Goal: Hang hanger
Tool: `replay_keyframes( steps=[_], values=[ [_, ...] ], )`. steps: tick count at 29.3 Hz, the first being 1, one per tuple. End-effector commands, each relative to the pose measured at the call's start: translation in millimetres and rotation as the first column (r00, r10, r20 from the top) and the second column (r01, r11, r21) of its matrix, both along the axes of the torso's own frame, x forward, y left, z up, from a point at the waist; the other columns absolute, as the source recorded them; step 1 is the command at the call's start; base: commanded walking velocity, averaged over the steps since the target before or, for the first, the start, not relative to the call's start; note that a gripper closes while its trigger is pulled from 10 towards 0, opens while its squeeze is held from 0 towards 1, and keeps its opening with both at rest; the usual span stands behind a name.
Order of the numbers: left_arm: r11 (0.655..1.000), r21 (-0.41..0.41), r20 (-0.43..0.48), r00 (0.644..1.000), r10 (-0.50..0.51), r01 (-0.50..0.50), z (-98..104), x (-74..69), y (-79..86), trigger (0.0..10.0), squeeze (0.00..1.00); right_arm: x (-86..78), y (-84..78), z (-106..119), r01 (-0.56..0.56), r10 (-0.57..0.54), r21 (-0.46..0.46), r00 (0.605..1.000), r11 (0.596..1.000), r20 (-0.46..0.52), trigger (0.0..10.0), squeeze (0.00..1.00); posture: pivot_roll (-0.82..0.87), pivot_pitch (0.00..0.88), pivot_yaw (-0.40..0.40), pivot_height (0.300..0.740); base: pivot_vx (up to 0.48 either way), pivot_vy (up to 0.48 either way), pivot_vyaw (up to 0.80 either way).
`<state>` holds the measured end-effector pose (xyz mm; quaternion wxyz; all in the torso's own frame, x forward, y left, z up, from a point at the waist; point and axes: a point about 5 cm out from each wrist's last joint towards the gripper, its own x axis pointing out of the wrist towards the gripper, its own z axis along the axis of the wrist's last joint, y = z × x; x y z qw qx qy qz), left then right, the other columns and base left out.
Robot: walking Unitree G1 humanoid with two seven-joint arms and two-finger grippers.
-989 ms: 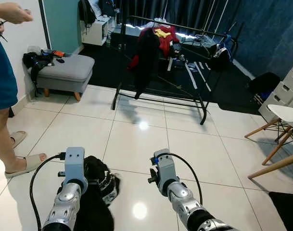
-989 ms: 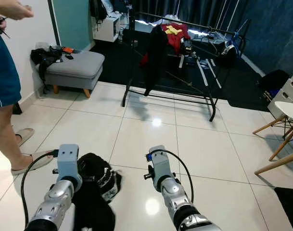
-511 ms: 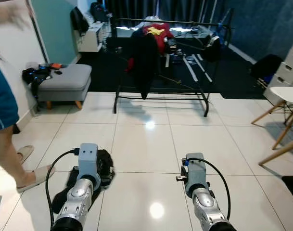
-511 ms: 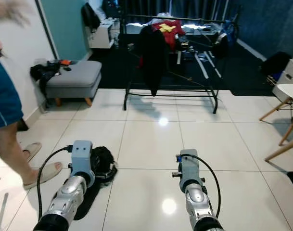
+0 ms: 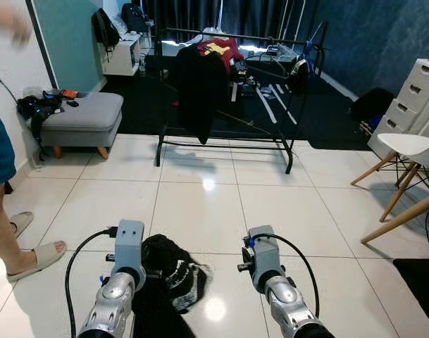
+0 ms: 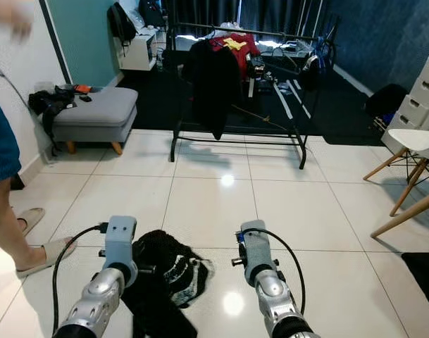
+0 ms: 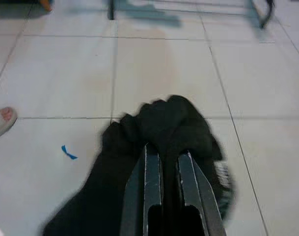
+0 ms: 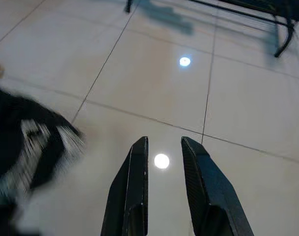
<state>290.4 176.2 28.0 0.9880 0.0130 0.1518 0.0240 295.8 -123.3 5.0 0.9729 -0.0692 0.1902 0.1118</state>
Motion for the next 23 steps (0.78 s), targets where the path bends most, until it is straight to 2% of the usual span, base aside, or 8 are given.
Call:
replay_keyframes(
  steps=[1, 4, 12, 23],
  values=[
    [1.0, 0.005, 0.032, 0.999, 0.023, -0.023, 4.7, -0.5, 2.5, 10.0, 0.0, 3.5, 4.3, 2.4, -0.033, 0.033, -0.017, 0.999, 0.999, -0.007, 10.0, 0.0, 0.16, 0.017, -0.144, 0.74, 0.0, 0.0, 0.0],
    [1.0, 0.002, 0.046, 0.999, 0.029, -0.029, 5.9, -1.4, 3.4, 10.0, 0.0, 5.8, 3.9, 5.0, -0.028, 0.028, -0.017, 1.0, 0.999, 0.005, 10.0, 0.0, 0.15, 0.017, -0.123, 0.74, 0.0, 0.0, 0.0],
    [0.999, -0.02, 0.075, 0.997, -0.031, 0.033, 12.2, 2.8, -8.8, 10.0, 0.0, 0.7, -19.1, 1.9, 0.084, -0.083, -0.023, 0.996, 0.996, 0.026, 10.0, 0.0, 0.09, 0.021, -0.066, 0.74, 0.0, 0.0, 0.0],
    [0.998, -0.024, 0.084, 0.995, -0.05, 0.052, 18.7, 11.0, -12.7, 10.0, 0.0, 0.5, -22.2, 1.7, 0.104, -0.103, -0.019, 0.994, 0.994, 0.023, 10.0, 0.0, 0.08, 0.02, -0.047, 0.74, 0.0, 0.0, 0.0]
  ],
)
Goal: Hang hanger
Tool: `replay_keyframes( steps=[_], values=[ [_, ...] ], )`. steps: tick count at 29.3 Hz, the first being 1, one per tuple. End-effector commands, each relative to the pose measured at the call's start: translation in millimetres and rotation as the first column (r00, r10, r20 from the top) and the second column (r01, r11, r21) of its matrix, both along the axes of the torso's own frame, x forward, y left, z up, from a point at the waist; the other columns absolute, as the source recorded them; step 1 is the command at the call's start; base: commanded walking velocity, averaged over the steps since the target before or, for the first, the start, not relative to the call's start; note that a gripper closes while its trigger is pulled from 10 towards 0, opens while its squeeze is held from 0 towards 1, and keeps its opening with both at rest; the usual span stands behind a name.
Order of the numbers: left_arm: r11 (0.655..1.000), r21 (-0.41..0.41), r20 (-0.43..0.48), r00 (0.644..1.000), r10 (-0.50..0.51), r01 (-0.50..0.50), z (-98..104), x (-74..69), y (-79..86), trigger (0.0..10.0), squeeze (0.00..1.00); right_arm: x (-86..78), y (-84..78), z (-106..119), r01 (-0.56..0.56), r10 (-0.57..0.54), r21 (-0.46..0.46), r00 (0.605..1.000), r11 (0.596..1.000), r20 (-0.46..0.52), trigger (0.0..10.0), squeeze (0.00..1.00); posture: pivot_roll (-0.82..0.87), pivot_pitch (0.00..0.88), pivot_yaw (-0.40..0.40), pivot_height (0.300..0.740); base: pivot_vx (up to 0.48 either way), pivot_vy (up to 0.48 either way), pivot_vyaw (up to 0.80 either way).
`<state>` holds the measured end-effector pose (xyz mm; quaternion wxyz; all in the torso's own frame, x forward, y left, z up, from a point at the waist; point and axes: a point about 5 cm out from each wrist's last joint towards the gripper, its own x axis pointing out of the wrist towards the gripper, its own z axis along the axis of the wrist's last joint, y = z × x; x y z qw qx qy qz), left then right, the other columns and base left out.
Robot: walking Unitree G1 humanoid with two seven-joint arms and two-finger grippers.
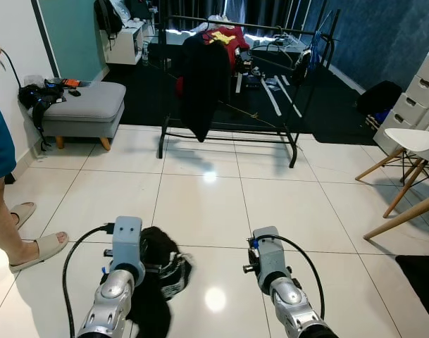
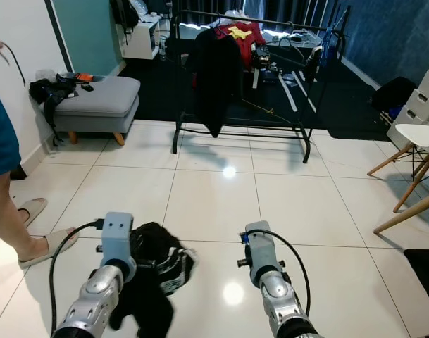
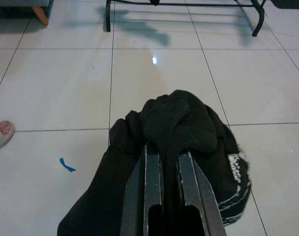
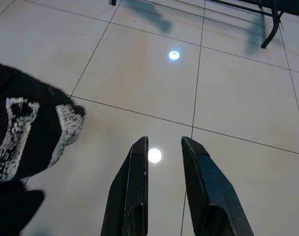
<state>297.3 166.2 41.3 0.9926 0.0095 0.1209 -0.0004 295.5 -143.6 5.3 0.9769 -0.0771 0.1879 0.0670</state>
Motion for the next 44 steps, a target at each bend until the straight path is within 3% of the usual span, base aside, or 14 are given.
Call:
replay_keyframes(
  steps=[1, 8, 23, 44],
  values=[
    [1.0, -0.009, 0.01, 1.0, -0.008, 0.008, 4.2, 4.2, -3.2, 10.0, 0.0, 1.8, -1.0, 1.8, 0.018, -0.018, 0.011, 1.0, 1.0, 0.004, 10.0, 0.0, 0.08, 0.02, -0.043, 0.74, 0.0, 0.0, 0.0],
    [1.0, -0.004, -0.034, 0.999, -0.007, 0.007, -0.4, 3.2, -2.5, 10.0, 0.0, 2.8, 1.5, 1.7, 0.019, -0.019, 0.015, 1.0, 1.0, -0.006, 10.0, 0.0, 0.09, 0.02, -0.042, 0.74, 0.0, 0.0, 0.0],
    [0.999, -0.03, -0.005, 1.0, -0.027, 0.027, 3.9, 4.2, -4.4, 10.0, 0.0, 4.3, 3.8, 3.6, 0.006, -0.006, 0.017, 1.0, 1.0, -0.001, 10.0, 0.0, 0.08, 0.02, -0.05, 0.74, 0.0, 0.0, 0.0],
    [0.997, -0.043, 0.021, 0.998, -0.059, 0.06, 9.6, 7.2, -7.8, 10.0, 0.0, 6.6, 5.4, 5.7, -0.006, 0.006, 0.017, 1.0, 1.0, 0.004, 10.0, 0.0, 0.08, 0.009, -0.048, 0.74, 0.312, 0.0, 0.0]
  ],
)
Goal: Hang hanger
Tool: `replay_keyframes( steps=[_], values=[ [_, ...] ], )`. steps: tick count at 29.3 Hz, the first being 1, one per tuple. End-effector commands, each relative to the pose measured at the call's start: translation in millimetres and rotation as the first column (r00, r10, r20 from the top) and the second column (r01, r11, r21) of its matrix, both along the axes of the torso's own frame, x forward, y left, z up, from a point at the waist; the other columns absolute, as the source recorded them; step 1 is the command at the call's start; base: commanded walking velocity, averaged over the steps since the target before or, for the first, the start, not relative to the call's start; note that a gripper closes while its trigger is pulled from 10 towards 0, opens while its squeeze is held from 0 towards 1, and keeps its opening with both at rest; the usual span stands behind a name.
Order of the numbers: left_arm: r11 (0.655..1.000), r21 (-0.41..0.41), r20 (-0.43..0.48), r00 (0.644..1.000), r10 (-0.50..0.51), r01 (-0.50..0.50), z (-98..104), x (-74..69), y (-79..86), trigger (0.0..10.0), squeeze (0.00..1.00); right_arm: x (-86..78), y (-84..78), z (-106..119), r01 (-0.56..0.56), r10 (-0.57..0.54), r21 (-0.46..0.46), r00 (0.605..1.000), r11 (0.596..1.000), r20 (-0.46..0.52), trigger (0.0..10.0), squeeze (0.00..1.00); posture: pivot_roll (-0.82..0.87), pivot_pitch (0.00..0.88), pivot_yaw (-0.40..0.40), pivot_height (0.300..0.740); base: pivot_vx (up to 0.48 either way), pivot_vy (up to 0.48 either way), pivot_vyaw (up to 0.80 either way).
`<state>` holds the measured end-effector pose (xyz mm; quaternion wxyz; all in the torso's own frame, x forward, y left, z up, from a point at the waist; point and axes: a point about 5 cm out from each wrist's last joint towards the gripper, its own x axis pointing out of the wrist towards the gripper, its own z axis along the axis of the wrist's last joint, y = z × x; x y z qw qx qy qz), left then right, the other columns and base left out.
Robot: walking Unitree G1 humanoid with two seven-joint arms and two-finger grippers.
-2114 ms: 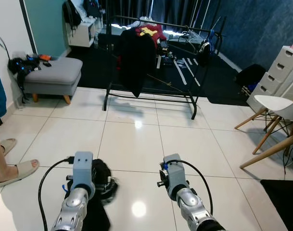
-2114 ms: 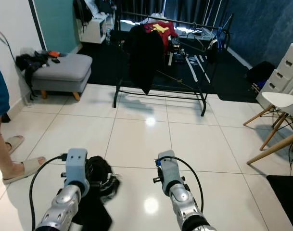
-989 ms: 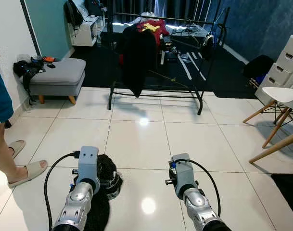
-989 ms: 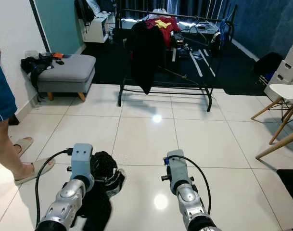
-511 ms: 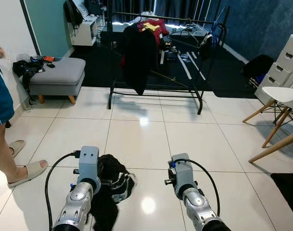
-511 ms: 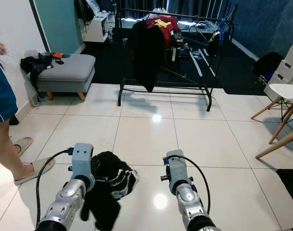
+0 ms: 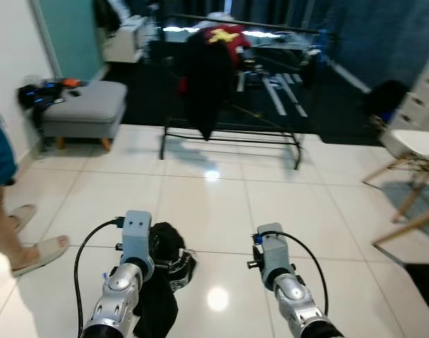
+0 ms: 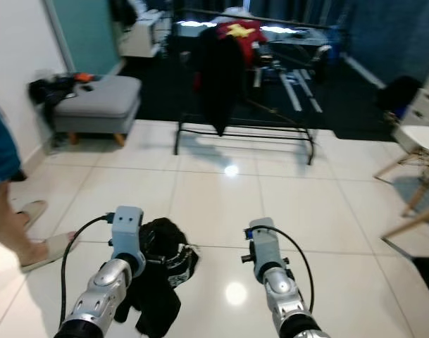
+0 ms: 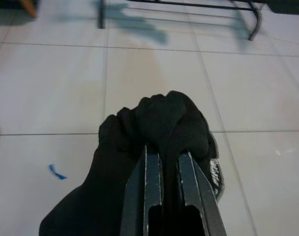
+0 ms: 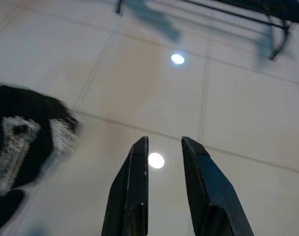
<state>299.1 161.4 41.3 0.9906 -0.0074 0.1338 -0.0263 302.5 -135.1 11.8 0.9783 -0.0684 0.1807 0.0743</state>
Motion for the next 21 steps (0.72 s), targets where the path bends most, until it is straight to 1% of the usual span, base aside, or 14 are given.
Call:
replay_keyframes(
  steps=[1, 21],
  values=[
    [1.0, -0.005, 0.047, 0.999, -0.012, 0.012, 9.8, 5.4, -2.9, 10.0, 0.0, -0.3, -3.0, -0.7, 0.006, -0.007, -0.005, 1.0, 1.0, -0.007, 10.0, 0.0, 0.08, 0.009, -0.048, 0.74, 0.326, 0.0, 0.0],
    [1.0, 0.0, 0.05, 0.998, -0.023, 0.023, 11.0, 7.4, -2.4, 10.0, 0.0, 2.0, -3.3, 1.5, 0.009, -0.009, -0.005, 1.0, 1.0, -0.001, 10.0, 0.0, 0.08, 0.0, -0.047, 0.74, 0.328, 0.0, 0.0]
  ],
)
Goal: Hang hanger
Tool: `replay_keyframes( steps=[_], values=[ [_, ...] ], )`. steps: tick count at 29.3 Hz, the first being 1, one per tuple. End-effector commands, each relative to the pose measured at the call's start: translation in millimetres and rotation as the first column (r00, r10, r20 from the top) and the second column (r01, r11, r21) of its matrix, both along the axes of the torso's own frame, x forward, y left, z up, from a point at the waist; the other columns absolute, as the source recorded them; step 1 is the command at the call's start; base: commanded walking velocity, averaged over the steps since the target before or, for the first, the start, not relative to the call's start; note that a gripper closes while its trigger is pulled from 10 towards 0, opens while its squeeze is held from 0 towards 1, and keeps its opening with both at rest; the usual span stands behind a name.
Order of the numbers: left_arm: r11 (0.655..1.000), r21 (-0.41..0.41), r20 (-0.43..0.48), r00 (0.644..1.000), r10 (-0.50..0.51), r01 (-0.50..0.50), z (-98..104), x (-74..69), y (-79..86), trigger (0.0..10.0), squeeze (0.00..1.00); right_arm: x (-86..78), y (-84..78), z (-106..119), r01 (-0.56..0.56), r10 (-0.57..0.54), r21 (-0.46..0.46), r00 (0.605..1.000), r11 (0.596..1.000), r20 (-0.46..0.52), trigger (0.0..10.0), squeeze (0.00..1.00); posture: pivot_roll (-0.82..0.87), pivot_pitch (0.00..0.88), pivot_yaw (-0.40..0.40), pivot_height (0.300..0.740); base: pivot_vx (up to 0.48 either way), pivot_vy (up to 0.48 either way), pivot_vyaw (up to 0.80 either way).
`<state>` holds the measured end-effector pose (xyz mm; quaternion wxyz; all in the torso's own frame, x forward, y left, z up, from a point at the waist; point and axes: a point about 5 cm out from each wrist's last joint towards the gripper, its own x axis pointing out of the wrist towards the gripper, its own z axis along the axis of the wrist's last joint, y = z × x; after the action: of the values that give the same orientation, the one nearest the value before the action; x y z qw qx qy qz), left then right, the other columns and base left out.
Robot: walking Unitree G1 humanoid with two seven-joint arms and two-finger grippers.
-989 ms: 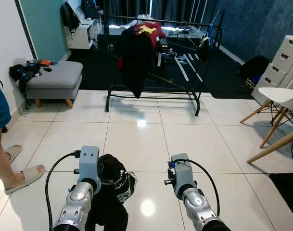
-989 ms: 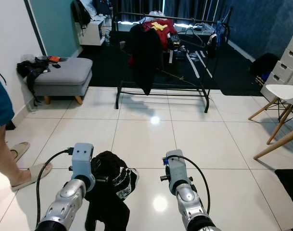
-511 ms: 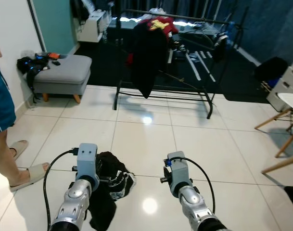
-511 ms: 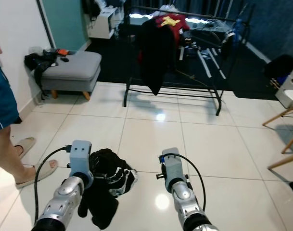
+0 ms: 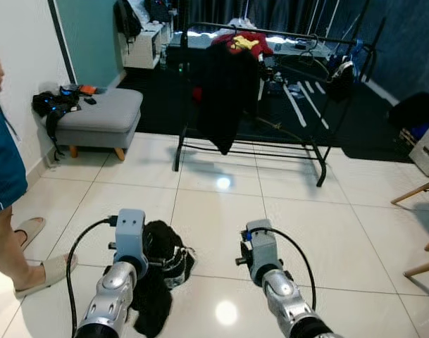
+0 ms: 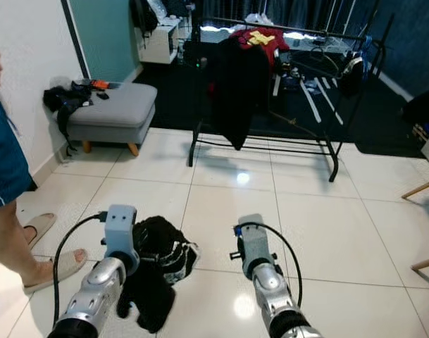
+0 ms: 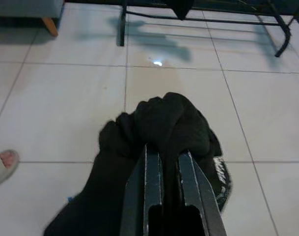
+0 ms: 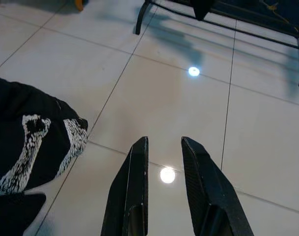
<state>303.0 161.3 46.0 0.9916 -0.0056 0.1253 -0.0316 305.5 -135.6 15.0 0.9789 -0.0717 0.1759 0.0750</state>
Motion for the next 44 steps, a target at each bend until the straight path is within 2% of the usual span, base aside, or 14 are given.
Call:
replay_keyframes(
  steps=[1, 44],
  values=[
    [1.0, -0.001, 0.033, 0.999, -0.014, 0.014, 6.3, 3.7, -2.2, 10.0, 0.0, -0.8, -2.4, -1.5, 0.013, -0.013, 0.001, 1.0, 1.0, -0.01, 10.0, 0.0, 0.08, 0.0, -0.044, 0.74, 0.33, 0.0, 0.0],
    [0.999, 0.001, 0.025, 0.999, -0.04, 0.04, 5.9, 4.9, -4.0, 10.0, 0.0, -4.4, -5.4, -4.9, 0.039, -0.039, 0.003, 0.999, 0.999, -0.015, 10.0, 0.0, 0.08, 0.0, -0.029, 0.74, 0.326, 0.0, 0.0]
  ],
)
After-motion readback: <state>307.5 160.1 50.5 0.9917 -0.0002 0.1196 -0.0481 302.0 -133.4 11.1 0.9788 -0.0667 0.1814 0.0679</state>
